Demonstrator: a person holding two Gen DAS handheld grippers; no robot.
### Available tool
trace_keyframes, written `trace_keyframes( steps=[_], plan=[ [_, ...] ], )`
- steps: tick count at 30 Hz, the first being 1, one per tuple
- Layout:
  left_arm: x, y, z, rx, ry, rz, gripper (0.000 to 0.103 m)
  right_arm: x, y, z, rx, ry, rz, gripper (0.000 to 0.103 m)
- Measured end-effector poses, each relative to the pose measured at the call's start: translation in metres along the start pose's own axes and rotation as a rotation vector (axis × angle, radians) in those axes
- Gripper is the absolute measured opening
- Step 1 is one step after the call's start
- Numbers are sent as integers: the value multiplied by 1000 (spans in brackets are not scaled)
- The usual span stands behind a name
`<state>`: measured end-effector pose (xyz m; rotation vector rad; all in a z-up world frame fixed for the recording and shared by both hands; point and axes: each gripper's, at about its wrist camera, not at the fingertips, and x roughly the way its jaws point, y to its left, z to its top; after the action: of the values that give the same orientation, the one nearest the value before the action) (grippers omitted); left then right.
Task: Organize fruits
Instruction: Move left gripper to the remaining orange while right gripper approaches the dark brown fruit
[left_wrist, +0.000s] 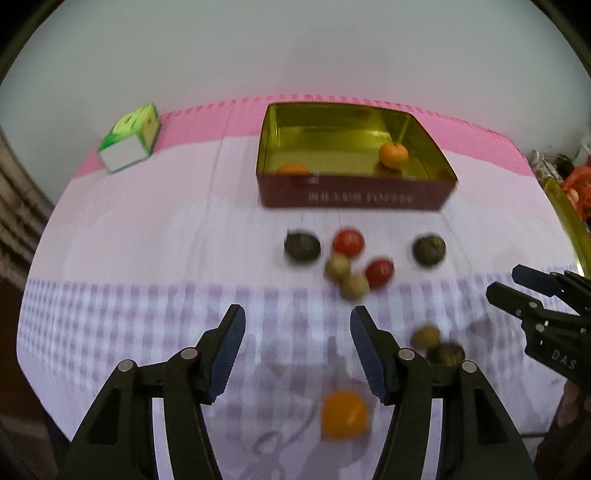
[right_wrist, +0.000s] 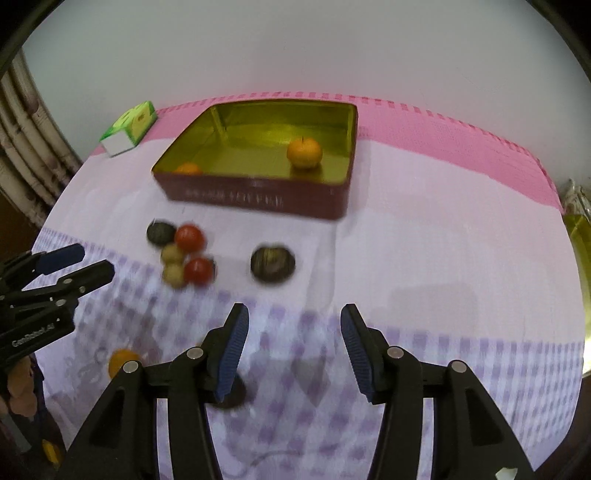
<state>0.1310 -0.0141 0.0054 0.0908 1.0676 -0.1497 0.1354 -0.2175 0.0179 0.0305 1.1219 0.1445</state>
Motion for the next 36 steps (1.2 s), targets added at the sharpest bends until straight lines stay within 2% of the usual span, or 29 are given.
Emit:
trace_keyframes(
  steps=[7, 13, 21, 36],
  plan=[
    [-22, -11, -50, -18, -6, -12, 60, -11, 9, -44, -6, 6, 16, 49],
    [-25, -16, -79, -20, 4, -19, 60, -13, 23, -63, -23, 2, 32, 49],
    [-20, -20, -90, -16, 9, -47, 60, -10, 33, -73, -49, 13, 32, 49],
    [0, -22, -89, -10, 47, -60, 60, 9, 41, -74, -75, 65, 29, 49]
  ],
)
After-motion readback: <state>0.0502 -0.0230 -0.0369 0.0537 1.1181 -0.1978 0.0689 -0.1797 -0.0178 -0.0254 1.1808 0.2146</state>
